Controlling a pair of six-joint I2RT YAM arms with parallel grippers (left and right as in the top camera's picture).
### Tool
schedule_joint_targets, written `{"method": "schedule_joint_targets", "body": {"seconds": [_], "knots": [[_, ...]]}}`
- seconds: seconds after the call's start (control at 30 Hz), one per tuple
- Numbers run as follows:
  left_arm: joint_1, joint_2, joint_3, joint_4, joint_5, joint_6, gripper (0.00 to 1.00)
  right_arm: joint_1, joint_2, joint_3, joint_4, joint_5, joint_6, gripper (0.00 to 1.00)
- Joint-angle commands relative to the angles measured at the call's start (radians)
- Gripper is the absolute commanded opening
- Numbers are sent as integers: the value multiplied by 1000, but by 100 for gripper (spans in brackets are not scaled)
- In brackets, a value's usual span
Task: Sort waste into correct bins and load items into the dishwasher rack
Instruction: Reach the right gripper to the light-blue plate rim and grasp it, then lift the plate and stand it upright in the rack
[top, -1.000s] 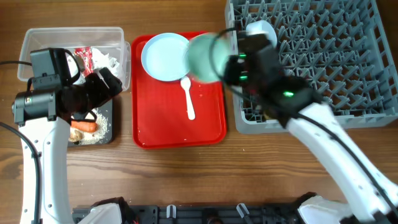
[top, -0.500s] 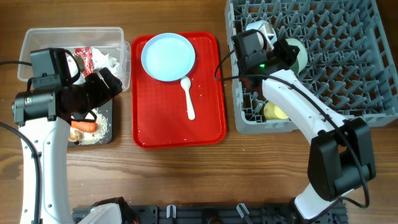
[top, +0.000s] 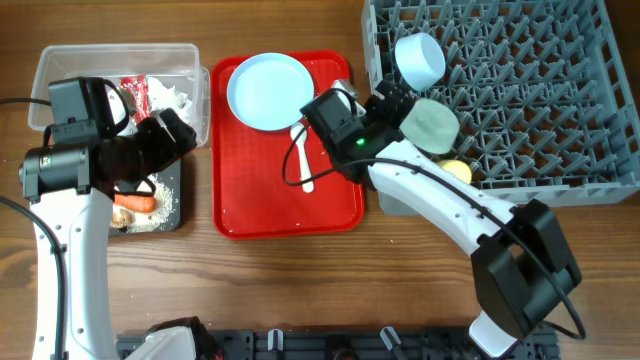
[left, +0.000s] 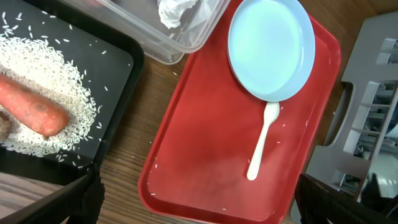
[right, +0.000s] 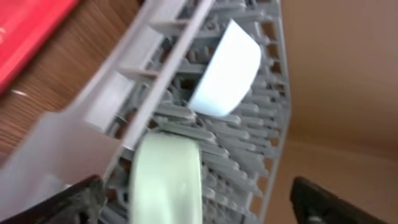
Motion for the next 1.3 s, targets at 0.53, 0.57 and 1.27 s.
{"method": "schedule_joint_targets", "body": {"seconds": [0.53, 0.57, 1.27], "knots": [[3, -5, 12, 3, 1, 5, 100, 0, -128, 306, -42, -991, 666, 100], [3, -5, 12, 3, 1, 5, 100, -1, -51, 368, -49, -955, 659, 100], [3, -5, 12, 3, 1, 5, 100, -138, 505, 374, 182, -954, 905, 32]]}}
